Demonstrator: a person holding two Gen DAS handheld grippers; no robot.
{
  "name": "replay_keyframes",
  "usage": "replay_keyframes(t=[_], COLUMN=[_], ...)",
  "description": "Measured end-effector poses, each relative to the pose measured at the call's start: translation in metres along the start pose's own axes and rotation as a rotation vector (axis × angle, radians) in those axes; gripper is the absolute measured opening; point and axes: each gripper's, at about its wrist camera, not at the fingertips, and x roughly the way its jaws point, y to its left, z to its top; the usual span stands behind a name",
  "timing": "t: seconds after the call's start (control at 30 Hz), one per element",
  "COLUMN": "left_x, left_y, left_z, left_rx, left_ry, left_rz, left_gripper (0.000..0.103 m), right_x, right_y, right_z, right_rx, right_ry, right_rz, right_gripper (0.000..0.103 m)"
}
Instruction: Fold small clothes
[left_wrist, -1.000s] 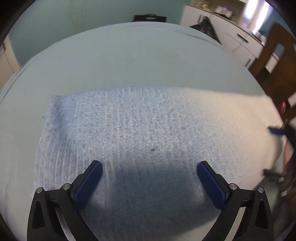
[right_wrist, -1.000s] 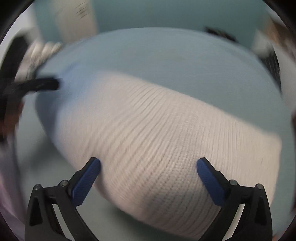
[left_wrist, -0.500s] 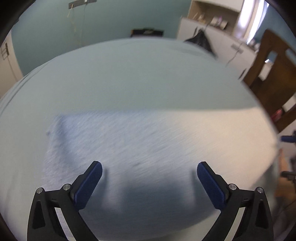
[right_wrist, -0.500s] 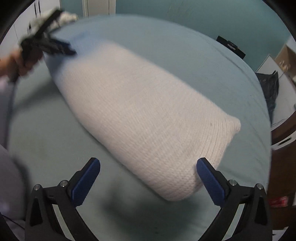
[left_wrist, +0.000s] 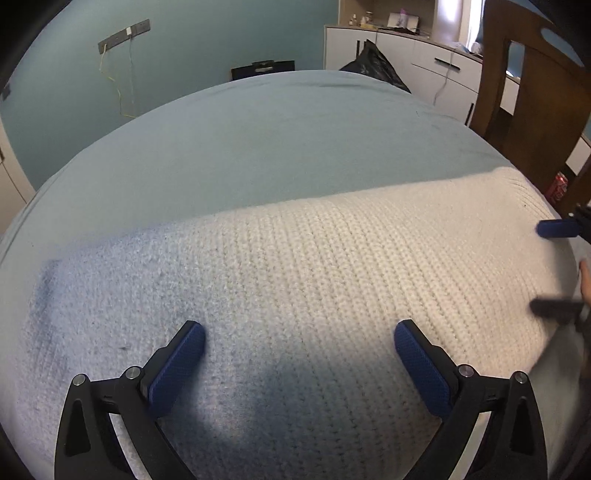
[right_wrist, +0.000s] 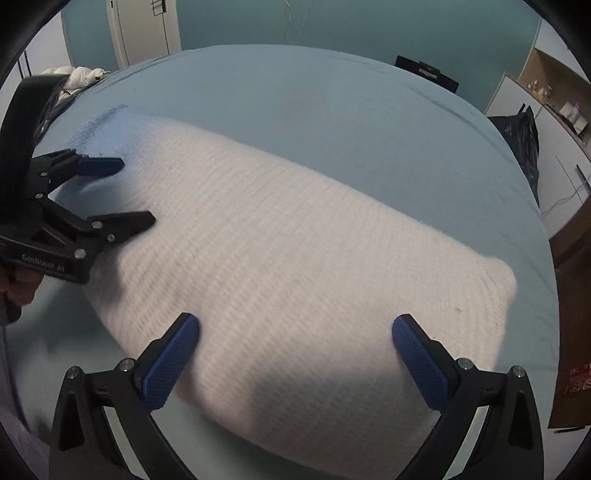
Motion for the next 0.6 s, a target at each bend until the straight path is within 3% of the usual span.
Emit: replay_keyframes(t=[0.17, 0.23, 0.3, 0.33, 0.4, 0.47, 0.6], left_x=[-0.026, -0.037, -0.045, -0.049, -0.053, -0.056, -0.055], left_y=[0.034, 0.053, 0.073, 0.085, 0.106, 0.123, 0.143], left_z=[0.006, 0.004, -0.002, -0.005, -0.013, -0.017, -0.029], left_rx=[-0.106, -0.130, -0.151, -0.164, -0.199, -0.242, -0.296], left_ry=[-0.029, -0.048, -0.033, -0.021, 0.001, 0.024, 0.048], left_rz=[-0.041, -0.012, 0.027, 0.041, 0.073, 0.102, 0.082], left_gripper=[0.103, 0.103, 0.103, 0.103, 0.103, 0.103, 0.103], right_x=[-0.013, -0.026, -0.042, -0.049, -0.058, -0.052, -0.022], right_y=[-0.045, -0.043, -0.042, -0.045, -0.054, -0.064, -0.077], right_z=[-0.023, -0.023, -0.022, -0.022, -0.027, -0.043, -0.101], right_rx=[0.219, 0.247, 0.286, 0.312, 0.406, 0.552, 1.052], right_ry=[-0.034, -0.039, -0.035, -0.049, -0.060, 0.004, 0.228], right_rz=[0.105, 0.057, -0.060, -0.043, 0.068, 0.173, 0.357], right_gripper=[0.102, 0.102, 0.102, 0.102, 0.102, 0.102, 0.102])
